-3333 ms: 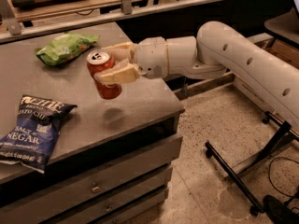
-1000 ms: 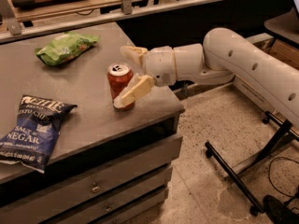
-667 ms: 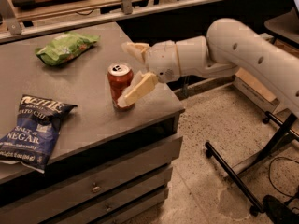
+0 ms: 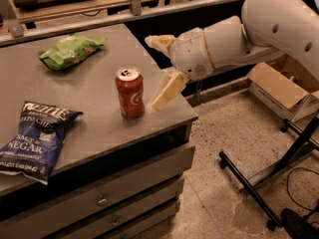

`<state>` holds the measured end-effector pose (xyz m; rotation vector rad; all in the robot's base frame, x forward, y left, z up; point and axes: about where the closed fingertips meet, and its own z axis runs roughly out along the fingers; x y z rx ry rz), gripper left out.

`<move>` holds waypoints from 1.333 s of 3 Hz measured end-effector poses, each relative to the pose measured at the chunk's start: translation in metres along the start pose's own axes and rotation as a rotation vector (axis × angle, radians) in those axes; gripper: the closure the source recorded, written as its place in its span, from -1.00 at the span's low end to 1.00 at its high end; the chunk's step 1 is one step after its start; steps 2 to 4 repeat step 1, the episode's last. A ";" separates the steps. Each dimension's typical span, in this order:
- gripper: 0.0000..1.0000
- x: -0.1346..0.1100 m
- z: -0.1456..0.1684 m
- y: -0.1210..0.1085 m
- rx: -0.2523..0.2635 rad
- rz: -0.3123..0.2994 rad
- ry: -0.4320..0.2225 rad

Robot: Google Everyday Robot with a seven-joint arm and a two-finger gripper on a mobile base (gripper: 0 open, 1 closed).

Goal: Place coke can upright

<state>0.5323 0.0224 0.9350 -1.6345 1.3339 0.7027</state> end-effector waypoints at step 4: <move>-1.00 0.000 0.000 0.000 0.000 0.000 0.000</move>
Offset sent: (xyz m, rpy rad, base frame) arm 0.0000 0.0000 0.0000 0.0000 0.0000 0.0000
